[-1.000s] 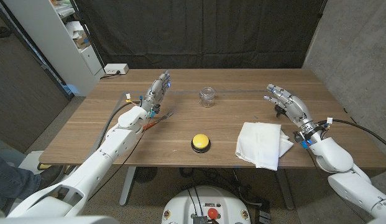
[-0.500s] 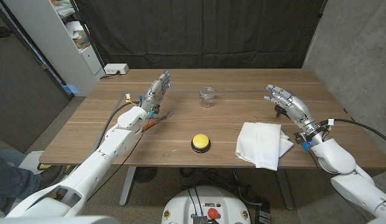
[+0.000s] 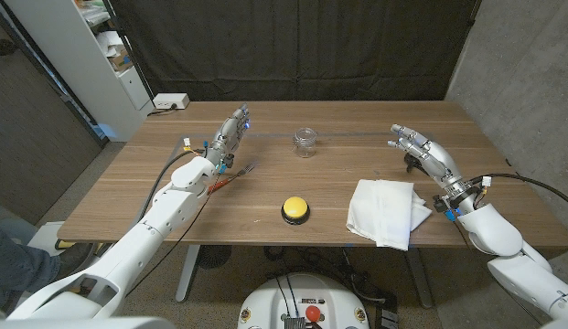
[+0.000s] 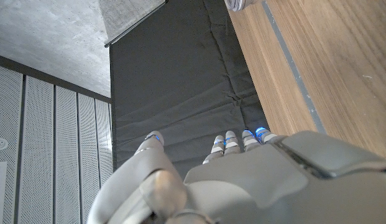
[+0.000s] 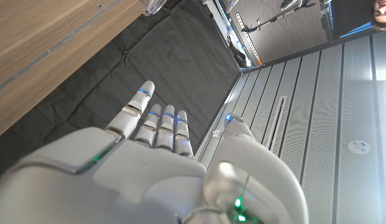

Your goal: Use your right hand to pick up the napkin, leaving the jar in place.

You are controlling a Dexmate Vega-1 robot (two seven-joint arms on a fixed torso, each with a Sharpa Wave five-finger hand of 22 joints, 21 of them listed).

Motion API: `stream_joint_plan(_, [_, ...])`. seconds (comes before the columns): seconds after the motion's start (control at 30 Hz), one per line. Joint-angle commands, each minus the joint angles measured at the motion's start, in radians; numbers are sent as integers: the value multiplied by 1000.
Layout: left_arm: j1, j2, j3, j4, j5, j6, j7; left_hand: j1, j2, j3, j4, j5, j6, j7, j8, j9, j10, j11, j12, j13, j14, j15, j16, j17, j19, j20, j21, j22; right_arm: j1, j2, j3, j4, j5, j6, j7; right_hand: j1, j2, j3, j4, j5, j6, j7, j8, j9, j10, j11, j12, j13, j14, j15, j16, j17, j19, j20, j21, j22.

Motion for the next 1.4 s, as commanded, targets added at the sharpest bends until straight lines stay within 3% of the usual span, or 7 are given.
stream_joint_plan(0.03, [-16,-3,1,25,-2,-12,-18,1,7,3,-8,1,3,-1,6,3,-11,-1,5,1,-22,4,5,2,-50,6,5,5,3,9,27,12,-118,29,-50,1,-6,-3,1,6,9,1,6,6,-2,-2,2,5,14,1,8,3,6,0,-2,4])
stream_joint_plan(1.03, [-6,-2,-1,13,0,3,-5,-1,9,1,-12,0,3,-3,5,3,-11,-2,6,0,-23,3,5,2,-54,9,5,5,25,16,79,70,-343,115,-149,9,-12,-1,-10,17,24,-6,6,6,6,-2,2,5,27,-8,7,-3,19,-2,-4,4])
stream_joint_plan(1.4, [9,4,-2,-14,3,11,13,-2,10,0,-14,-1,3,-2,6,3,-11,-1,6,0,-23,3,5,2,-55,9,5,5,46,31,112,101,-480,176,-199,11,-11,0,-11,20,23,-11,4,6,8,-6,2,5,30,-12,7,-4,23,-2,-4,4])
